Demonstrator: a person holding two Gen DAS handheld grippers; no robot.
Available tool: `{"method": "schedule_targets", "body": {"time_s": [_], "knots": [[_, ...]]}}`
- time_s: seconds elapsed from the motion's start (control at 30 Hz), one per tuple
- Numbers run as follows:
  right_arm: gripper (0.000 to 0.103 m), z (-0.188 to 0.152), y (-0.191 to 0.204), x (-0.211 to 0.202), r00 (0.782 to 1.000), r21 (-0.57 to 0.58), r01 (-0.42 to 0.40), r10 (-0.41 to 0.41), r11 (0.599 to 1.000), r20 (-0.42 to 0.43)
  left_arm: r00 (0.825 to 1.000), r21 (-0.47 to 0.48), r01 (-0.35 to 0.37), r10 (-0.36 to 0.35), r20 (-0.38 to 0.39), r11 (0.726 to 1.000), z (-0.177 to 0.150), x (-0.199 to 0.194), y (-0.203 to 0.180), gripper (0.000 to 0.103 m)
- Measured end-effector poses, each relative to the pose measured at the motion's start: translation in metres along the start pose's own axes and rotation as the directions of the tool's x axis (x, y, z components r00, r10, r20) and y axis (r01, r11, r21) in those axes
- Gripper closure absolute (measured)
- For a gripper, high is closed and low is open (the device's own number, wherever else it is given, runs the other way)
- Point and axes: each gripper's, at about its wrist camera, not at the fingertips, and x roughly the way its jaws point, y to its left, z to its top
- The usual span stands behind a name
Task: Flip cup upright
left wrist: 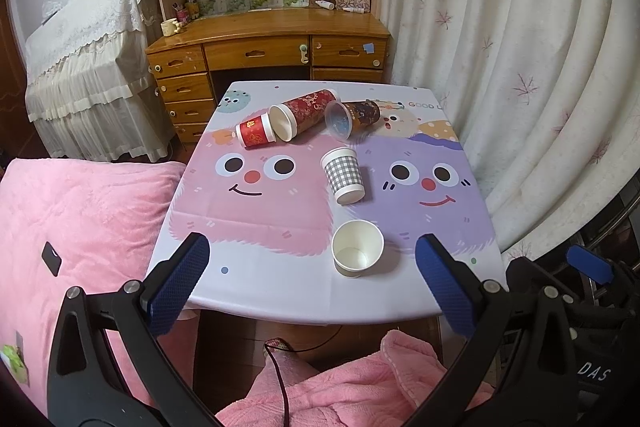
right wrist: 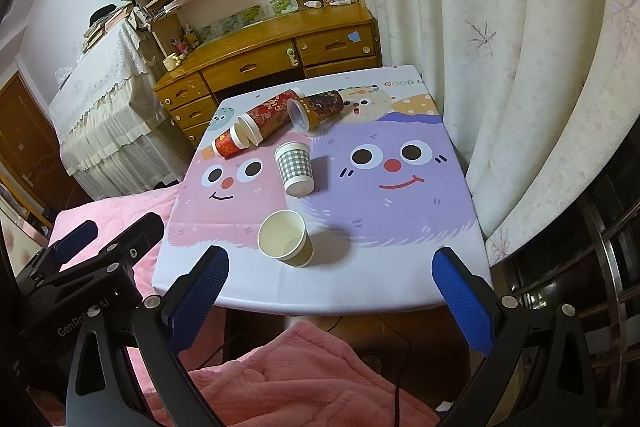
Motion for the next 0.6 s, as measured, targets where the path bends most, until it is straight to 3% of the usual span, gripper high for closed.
{"method": "schedule_targets", "body": {"time_s": [0.6], "knots": [[0.000, -0.0029, -0.0004, 0.0047, 1.000, 0.018, 0.003, -0.002, 1.000, -0.005, 1.000, 0.008, -0.007, 0.007, 0.002, 1.000, 0.0023, -0.0012, 0.0056, 0.001]]}}
